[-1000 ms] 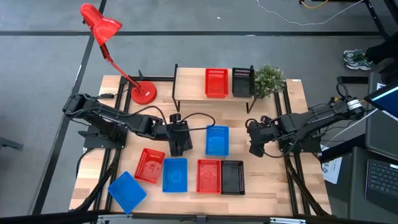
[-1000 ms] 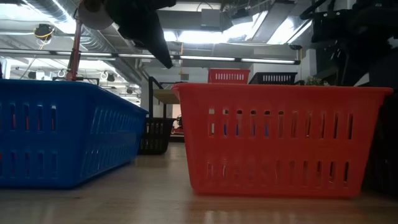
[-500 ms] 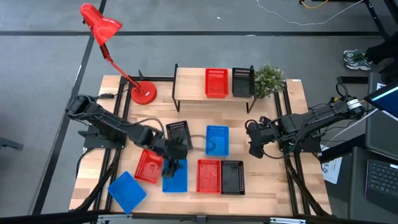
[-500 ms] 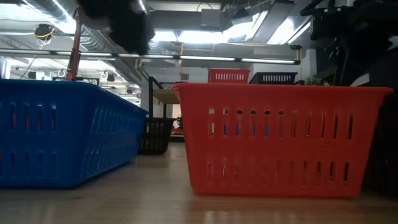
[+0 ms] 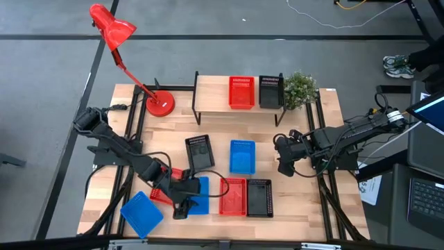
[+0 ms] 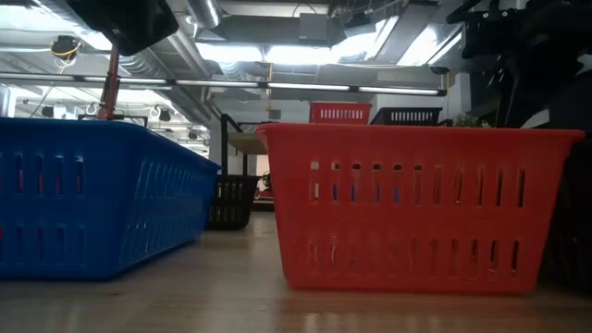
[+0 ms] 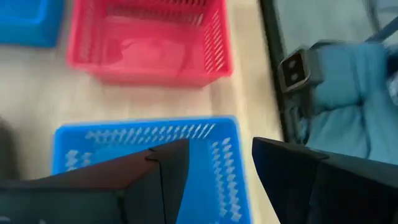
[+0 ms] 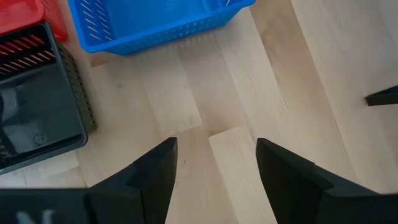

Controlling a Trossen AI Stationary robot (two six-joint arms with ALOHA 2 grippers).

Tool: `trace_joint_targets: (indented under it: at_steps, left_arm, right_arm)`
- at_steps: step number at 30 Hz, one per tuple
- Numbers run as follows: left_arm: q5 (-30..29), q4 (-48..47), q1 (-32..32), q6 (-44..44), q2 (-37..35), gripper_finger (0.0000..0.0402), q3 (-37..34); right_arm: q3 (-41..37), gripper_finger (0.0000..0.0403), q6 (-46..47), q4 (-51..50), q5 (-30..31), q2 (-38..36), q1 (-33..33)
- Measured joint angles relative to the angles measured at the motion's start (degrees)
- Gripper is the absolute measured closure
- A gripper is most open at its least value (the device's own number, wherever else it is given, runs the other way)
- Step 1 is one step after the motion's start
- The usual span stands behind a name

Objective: Stack baskets on shelf by color
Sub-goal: Put the center blue bin on the shelf

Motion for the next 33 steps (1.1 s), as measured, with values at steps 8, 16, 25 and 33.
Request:
trace_joint_targets:
  at_steps: [8, 16, 25, 33]
  left_arm:
    - [1.38, -2.94, -1.15, -0.17, 8.48, 0.0233, 5.89]
    - [2.41, -7.03, -2.19, -6.80, 14.63, 0.0233, 7.98]
    - [2.59, -6.77, -4.08, -12.20, 15.65, 0.0233, 7.98]
    - [2.75, -6.24, -4.38, -16.05, 19.91, 0.0233, 8.04]
  right_arm:
    - [0.00, 0.0185, -0.11, 0.14, 0.02, 0.00, -0.01]
    - [0.00, 0.0185, -0.11, 0.57, 0.02, 0.00, 0.00]
    - [0.00, 0.0185, -1.60, 0.78, 0.04, 0.00, 0.00]
    - [0.00, 0.0185, -2.79, 0.98, 1.19, 0.00, 0.00]
